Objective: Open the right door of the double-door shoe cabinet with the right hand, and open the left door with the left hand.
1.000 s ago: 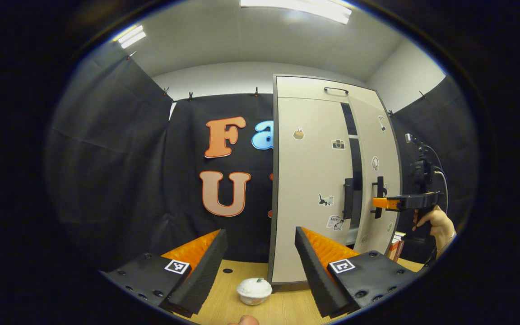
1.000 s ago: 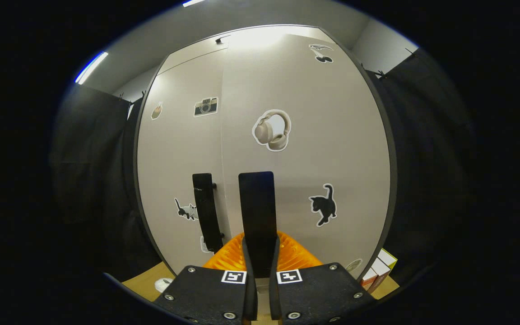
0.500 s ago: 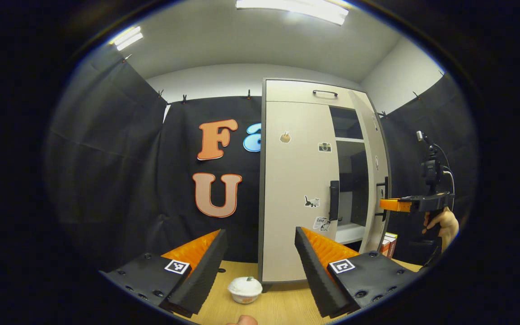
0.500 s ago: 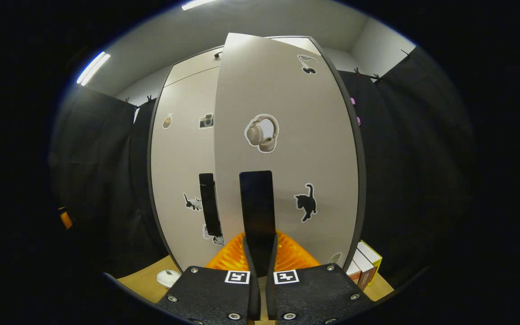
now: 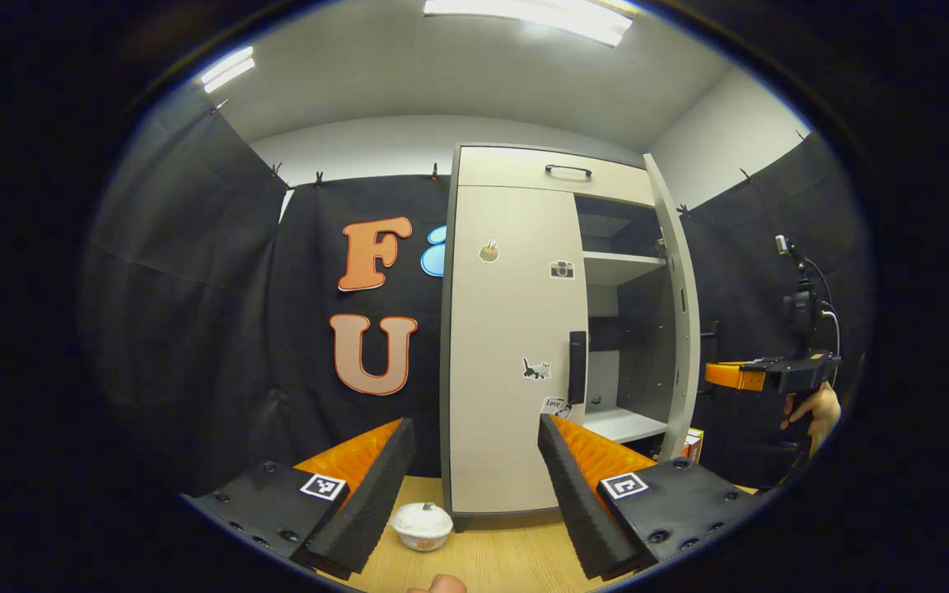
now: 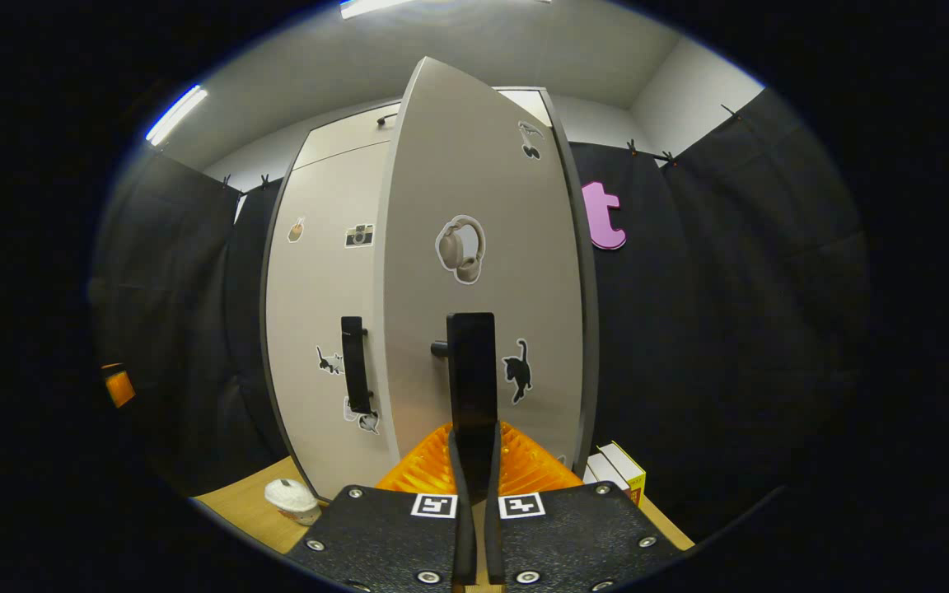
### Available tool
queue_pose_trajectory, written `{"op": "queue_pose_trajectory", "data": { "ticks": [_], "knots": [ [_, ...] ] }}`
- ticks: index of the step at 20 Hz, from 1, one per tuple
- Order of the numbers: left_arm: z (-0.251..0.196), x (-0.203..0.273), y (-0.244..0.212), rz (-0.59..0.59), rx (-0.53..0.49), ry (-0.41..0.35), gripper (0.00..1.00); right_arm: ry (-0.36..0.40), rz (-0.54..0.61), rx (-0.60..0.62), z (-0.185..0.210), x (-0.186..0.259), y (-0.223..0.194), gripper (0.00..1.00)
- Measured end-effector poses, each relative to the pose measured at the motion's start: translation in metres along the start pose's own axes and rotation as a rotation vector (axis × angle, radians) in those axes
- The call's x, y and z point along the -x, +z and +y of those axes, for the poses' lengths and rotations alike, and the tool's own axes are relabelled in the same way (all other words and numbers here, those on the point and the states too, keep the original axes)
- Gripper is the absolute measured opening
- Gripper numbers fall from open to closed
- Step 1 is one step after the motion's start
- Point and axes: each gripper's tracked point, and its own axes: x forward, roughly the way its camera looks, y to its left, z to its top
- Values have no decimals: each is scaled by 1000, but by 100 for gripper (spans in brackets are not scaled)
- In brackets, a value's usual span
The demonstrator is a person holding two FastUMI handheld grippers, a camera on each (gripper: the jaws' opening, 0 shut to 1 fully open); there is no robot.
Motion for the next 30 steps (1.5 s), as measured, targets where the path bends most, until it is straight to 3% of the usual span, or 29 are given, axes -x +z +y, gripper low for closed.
{"op": "queue_pose_trajectory", "data": {
  "ticks": [4, 15, 20, 24, 28, 30],
  "knots": [
    [-14, -2, 0, 1, -4, -17, 96, -39, -17, 18, -18, 8, 3, 0],
    [-51, -19, -5, 22, -12, -42, 96, -142, -23, 50, -94, 36, 6, 0],
    [-71, -34, -7, 22, -4, -59, 96, -180, -30, 3, -137, 49, 5, 0],
    [-93, -49, -8, 31, -7, -77, 96, -237, -76, 57, -162, 73, 14, 5],
    [-112, -68, -9, 24, 2, -90, 96, -239, -84, 74, -162, 85, 18, 19],
    [-121, -83, -12, 32, -6, -95, 97, -234, -74, 69, -160, 88, 16, 41]
  ]
}}
